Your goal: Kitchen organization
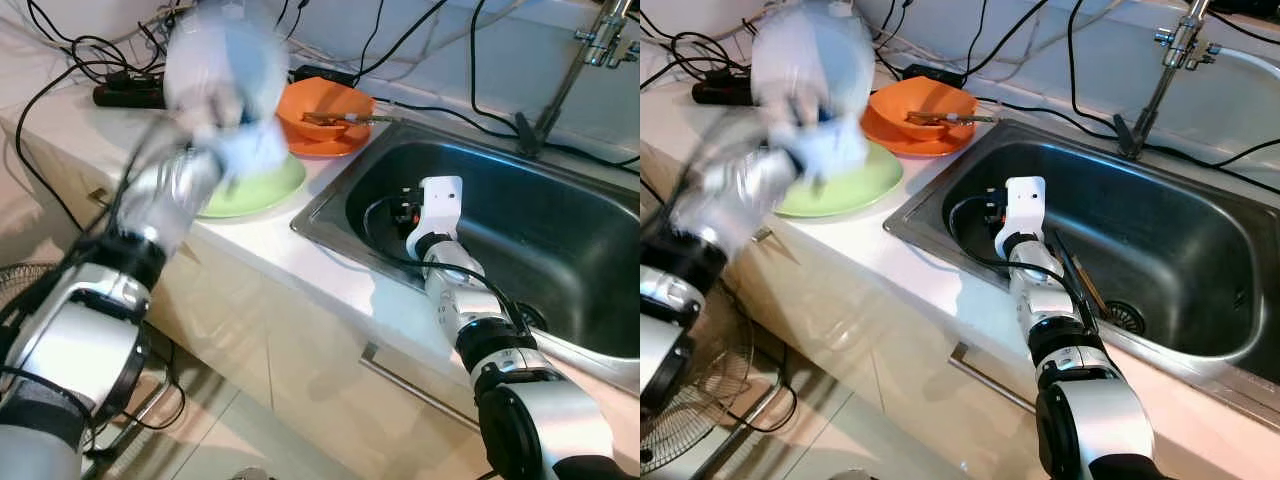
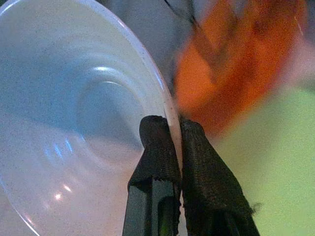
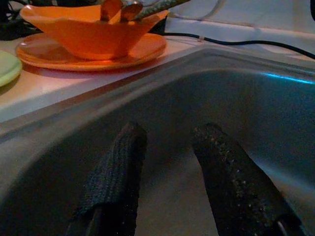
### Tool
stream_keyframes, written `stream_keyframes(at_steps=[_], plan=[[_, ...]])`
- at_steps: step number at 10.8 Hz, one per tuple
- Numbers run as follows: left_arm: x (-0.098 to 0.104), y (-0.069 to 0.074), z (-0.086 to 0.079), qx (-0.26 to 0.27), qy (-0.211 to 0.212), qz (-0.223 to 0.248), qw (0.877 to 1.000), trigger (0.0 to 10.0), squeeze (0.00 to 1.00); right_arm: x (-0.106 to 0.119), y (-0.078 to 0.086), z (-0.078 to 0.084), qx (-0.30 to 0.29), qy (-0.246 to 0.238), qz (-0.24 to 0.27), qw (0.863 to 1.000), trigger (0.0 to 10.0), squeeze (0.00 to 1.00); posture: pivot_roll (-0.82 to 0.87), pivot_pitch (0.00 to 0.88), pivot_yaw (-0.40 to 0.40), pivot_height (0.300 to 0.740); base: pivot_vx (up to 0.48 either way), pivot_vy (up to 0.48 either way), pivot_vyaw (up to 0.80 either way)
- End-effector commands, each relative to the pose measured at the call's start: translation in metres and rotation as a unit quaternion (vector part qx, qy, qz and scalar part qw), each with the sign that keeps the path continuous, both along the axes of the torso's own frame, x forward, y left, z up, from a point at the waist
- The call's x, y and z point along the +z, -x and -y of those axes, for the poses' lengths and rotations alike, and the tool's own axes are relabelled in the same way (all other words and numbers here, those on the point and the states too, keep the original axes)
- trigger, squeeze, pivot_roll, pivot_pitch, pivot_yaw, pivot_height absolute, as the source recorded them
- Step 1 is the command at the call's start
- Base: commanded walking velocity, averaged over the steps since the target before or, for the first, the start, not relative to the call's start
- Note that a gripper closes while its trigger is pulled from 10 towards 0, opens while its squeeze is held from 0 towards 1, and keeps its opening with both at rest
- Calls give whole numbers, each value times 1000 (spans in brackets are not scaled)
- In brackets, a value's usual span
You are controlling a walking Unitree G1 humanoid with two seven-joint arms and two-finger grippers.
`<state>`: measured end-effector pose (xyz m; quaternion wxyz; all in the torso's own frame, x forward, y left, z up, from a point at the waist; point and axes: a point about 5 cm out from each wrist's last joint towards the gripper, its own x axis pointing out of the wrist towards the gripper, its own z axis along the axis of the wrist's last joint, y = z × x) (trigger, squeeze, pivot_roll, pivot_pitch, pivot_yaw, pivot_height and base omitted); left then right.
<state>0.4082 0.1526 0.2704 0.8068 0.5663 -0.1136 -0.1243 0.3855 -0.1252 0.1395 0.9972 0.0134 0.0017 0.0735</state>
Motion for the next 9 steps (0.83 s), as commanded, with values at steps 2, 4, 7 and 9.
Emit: stream_keyframes(at_steps=[2, 4, 7, 9], plan=[[8, 15, 31, -73, 81, 16, 994, 10000, 0, 6, -2, 1, -6, -8, 10, 1000, 10000, 0, 251, 1, -32, 740, 0, 0, 0], [-8, 26, 53, -118, 98, 1, 988, 10000, 0, 10, -3, 3, -10, -9, 17, 1000, 10000, 0, 249, 0, -30, 740, 0, 0, 0], [-33, 41, 76, -156, 66, -36, 985, 10000, 0, 41, -9, 24, -35, -17, 72, 997, 10000, 1000, 229, 0, -18, 740, 0, 0, 0], [-42, 41, 74, -142, 38, -45, 988, 10000, 0, 68, -11, 34, -31, -58, 107, 992, 10000, 1000, 217, 0, -12, 740, 0, 0, 0]])
